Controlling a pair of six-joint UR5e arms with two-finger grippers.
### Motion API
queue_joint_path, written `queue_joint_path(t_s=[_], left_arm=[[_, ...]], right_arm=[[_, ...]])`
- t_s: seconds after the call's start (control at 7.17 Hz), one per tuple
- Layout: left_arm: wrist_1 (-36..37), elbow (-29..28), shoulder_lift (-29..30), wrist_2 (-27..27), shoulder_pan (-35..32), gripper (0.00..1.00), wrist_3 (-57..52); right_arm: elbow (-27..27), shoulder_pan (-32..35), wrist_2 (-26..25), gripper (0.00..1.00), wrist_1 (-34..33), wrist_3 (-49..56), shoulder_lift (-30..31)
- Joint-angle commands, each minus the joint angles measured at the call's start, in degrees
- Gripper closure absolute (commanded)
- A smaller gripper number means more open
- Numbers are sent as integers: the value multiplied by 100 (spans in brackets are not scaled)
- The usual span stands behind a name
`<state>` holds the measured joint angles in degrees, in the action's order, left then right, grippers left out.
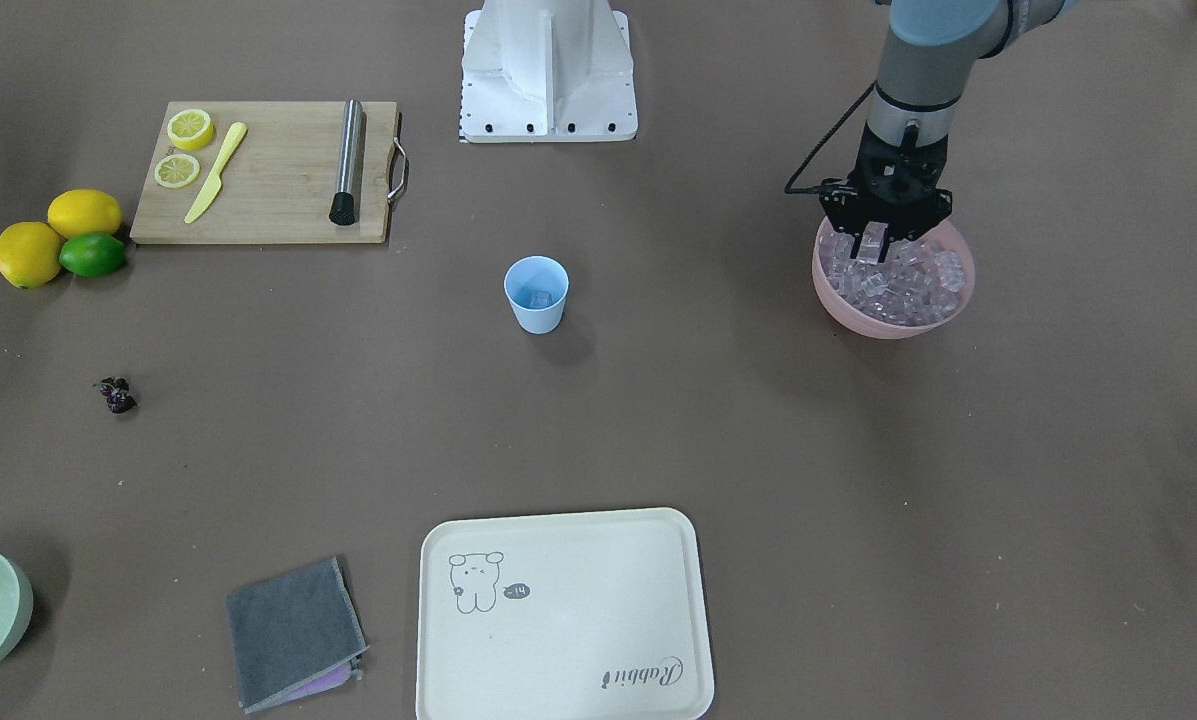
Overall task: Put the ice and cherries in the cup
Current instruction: 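Carry the ice cube over the cup while the right gripper reaches toward the cherries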
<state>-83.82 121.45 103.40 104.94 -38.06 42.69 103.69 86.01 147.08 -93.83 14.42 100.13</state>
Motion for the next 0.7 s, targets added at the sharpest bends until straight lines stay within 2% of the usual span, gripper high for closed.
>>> queue_joint_path(t_s=[0.0, 0.14, 0.28, 0.56], left_arm=[[59, -391, 1332, 403, 88, 100, 770], [50, -647, 1767, 395, 384, 100, 1193], [-11, -928, 2180, 395, 413, 100, 1406], [-903, -1788, 2552, 378, 422, 100, 1837]], right_arm=[[221, -345, -73, 1, -4, -648, -308], [213, -601, -239, 1, -4, -1034, -553], [204, -916, -310, 1, 5, -1577, -878], [187, -1636, -809, 1, -4, -2484, -1537]])
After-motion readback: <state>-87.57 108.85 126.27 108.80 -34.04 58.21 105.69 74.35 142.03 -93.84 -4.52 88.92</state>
